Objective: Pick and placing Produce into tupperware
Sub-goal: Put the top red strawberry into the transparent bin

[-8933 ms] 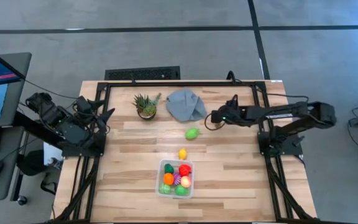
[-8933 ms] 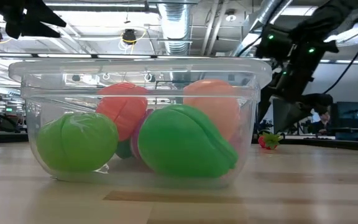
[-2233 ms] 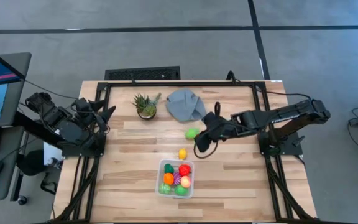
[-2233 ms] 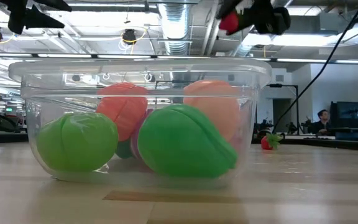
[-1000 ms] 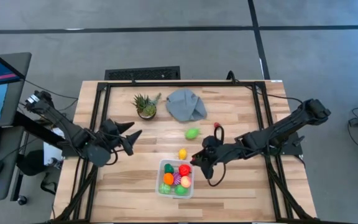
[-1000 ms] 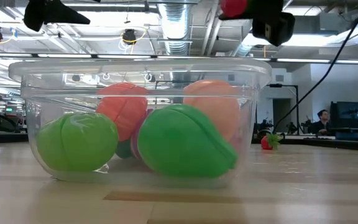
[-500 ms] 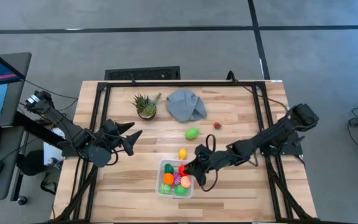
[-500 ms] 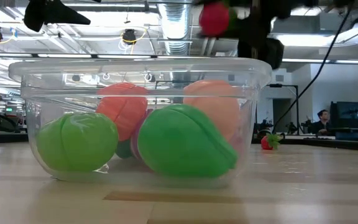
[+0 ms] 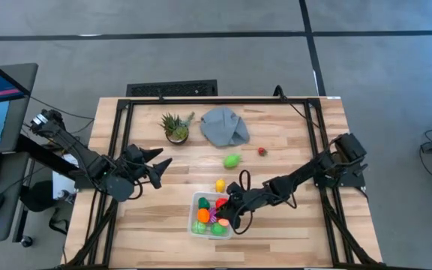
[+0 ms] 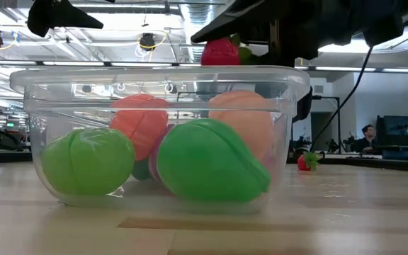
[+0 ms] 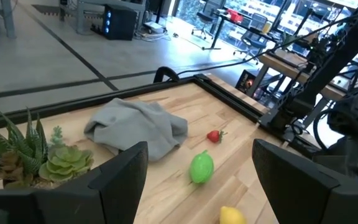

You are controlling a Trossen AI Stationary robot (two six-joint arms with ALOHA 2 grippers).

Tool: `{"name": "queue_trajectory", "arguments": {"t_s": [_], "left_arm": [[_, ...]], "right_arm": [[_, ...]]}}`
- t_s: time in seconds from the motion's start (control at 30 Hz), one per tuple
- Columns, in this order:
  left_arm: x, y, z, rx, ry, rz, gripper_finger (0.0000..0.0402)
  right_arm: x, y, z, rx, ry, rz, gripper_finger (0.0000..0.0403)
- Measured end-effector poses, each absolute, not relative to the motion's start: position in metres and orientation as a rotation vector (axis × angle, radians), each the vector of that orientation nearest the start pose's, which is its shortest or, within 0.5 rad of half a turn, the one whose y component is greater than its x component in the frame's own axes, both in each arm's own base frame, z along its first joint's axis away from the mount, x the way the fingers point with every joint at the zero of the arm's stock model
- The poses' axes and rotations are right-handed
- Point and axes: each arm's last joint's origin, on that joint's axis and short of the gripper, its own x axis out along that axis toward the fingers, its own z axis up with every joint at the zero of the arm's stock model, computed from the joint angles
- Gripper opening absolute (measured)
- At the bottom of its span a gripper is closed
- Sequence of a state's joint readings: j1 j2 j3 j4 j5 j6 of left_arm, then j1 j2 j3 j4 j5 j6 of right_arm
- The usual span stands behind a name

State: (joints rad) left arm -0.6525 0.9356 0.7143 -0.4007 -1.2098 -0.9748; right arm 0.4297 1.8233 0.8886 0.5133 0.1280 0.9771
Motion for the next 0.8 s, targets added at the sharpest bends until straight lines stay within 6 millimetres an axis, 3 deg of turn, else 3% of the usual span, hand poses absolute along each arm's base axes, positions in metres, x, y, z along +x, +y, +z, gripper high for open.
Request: {"name": "queue_trajectory", "arguments": {"t_s": [0.17, 0.4, 0.67, 0.8], "left_arm": [[0.1586, -0.0871, 0.2753, -0.440, 0.078, 0.650, 0.0279], [0.1586, -0.0871, 0.2753, -0.441, 0.078, 0.650, 0.0279], [0.1583, -0.0869, 0.2748, -0.422, 0.086, 0.651, 0.0279], [0.1583, -0.0869, 0.2747, -0.394, 0.097, 0.648, 0.0279]], "right_arm": [[0.3359, 0.1496, 0.1582, 0.831, 0.514, 0.072, 0.0150], [0.3361, 0.1491, 0.1584, 0.830, 0.512, 0.071, 0.0176], [0.3368, 0.1476, 0.1589, 0.842, 0.508, 0.065, 0.0150], [0.3381, 0.1480, 0.1622, 0.865, 0.477, 0.080, 0.0171]]}}
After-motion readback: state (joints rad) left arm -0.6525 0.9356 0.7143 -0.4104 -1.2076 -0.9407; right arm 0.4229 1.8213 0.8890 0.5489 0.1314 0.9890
